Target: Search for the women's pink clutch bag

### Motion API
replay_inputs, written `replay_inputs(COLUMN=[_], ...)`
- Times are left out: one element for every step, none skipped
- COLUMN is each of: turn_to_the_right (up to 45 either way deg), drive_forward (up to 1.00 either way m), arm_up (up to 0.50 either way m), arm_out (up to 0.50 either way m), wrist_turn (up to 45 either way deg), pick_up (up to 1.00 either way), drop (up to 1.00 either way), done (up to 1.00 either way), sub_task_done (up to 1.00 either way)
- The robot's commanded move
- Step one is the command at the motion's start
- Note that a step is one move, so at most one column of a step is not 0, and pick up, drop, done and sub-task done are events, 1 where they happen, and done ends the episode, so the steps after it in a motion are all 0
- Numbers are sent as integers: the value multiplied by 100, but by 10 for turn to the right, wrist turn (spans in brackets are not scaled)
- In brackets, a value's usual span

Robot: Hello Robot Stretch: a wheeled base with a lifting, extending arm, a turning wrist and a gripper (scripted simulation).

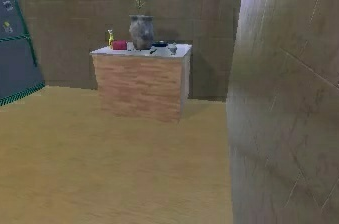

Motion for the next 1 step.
replay_inputs(turn_to_the_right=[0], drive_forward=[100], arm_up=[0], arm_out=[0], wrist_turn=[0], pick_up=[0], drop=[0], done=[0], sub_task_done=[0])
